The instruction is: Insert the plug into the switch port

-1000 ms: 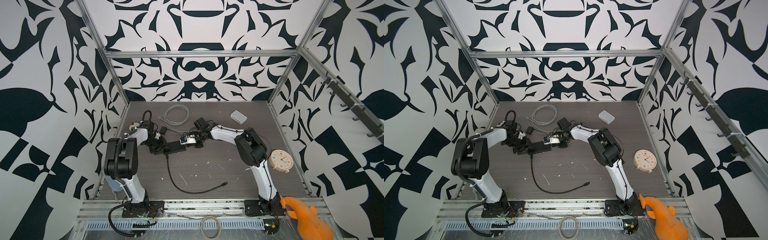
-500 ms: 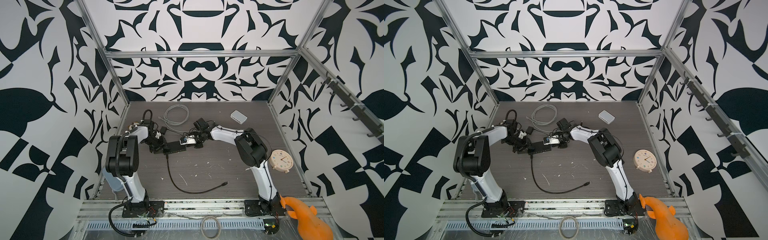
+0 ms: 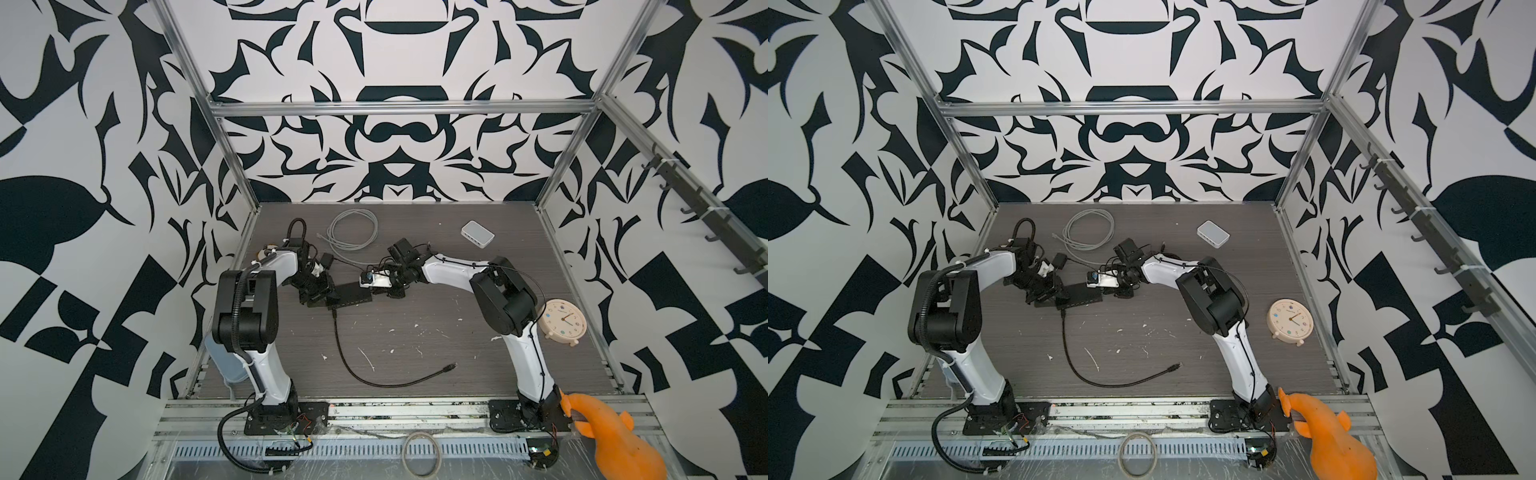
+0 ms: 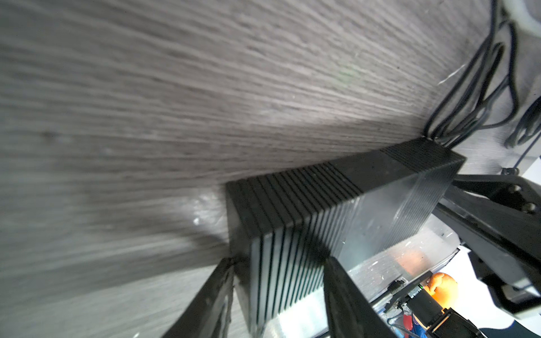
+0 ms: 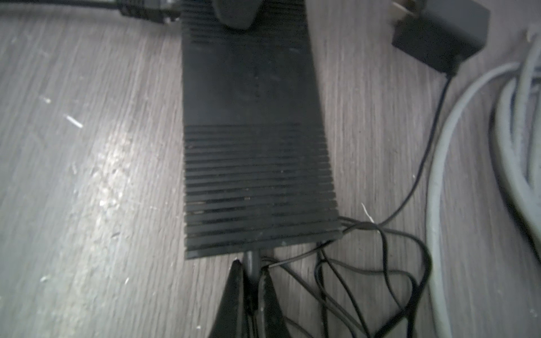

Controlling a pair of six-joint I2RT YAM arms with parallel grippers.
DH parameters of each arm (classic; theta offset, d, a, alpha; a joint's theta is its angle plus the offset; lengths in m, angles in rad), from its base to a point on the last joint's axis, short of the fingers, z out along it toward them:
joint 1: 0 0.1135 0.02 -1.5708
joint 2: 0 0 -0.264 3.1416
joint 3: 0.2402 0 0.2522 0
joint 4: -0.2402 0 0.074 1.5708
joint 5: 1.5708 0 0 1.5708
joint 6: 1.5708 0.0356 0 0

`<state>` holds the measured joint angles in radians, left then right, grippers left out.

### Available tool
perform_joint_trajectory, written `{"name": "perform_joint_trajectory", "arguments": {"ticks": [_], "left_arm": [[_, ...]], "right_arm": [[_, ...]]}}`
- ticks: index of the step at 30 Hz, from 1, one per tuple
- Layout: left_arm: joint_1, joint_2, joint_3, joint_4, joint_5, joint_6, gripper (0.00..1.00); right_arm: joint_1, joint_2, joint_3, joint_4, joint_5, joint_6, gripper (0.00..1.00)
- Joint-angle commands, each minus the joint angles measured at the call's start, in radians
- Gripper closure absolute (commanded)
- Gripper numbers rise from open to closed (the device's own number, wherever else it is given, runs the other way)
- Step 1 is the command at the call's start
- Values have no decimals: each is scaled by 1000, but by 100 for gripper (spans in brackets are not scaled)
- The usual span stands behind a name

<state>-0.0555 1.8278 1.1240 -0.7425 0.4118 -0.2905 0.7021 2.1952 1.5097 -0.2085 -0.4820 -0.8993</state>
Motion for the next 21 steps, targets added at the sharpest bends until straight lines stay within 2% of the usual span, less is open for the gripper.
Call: {"name": "perform_joint_trajectory", "arguments": {"ticks": [1,3,8,11,14,17,21], "left_arm": [[3,14,-26,-35,-62,-40,47],[58,-30,-35,-20,-128,-71,43],[166,-81,-15,30,-60,-80,39],[195,-122,22,22,-76,-80,37],[213,-185,44,28,-186,-109,36],[224,-235,47,44,-299,-147,34],[228,-269,39,47,-338,-162,33]], "right_arm": [[73,-51,-15,184,-153,106,100],[63,-37,5,160,-72,107,100],[46,35,116,110,66,195,100],[49,49,137,115,86,253,100],[70,56,147,154,84,321,100],[101,84,189,153,129,364,100],[143,112,236,159,174,474,100]]}}
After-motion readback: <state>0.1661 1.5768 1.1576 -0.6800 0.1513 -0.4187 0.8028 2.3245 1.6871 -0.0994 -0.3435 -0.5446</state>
